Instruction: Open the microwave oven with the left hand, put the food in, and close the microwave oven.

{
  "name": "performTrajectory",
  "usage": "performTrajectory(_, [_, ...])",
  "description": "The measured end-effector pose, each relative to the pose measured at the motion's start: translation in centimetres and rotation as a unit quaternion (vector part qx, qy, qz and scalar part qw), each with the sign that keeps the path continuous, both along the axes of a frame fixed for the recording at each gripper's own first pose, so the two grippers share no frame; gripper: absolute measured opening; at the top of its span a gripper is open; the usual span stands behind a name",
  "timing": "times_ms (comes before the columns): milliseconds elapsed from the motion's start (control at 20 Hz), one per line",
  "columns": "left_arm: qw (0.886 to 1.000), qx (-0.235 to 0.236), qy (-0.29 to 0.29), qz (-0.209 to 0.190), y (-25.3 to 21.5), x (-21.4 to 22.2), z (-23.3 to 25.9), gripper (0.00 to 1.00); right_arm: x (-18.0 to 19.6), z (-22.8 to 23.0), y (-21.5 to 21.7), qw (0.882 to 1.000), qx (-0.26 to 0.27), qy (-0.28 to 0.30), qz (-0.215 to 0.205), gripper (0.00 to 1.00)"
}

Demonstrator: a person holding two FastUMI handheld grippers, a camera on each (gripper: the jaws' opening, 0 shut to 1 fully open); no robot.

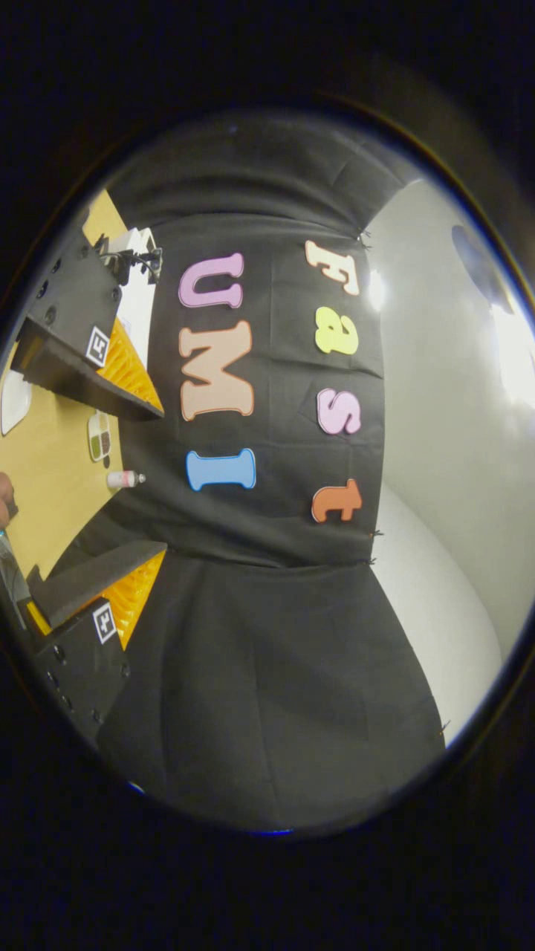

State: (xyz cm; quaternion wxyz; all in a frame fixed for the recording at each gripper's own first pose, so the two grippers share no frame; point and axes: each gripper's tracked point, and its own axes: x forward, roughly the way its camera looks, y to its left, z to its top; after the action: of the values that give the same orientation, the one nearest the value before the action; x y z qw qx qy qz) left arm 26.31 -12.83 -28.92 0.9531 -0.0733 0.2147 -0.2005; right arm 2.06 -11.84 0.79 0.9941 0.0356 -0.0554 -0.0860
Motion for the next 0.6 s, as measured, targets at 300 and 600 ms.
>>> performTrajectory(300, [0.999,0.021,-0.045,0.009,1.2,-0.2,2.5,0.01,1.4,-0.9,1.2,1.0,0.005,0.003,0.018,0.89])
performTrajectory(600, [0.99,-0.005,-0.13,0.054,6.3,-4.2,12.0,0.01,4.8,-2.6,4.1,0.998,0.022,0.015,0.064,0.89])
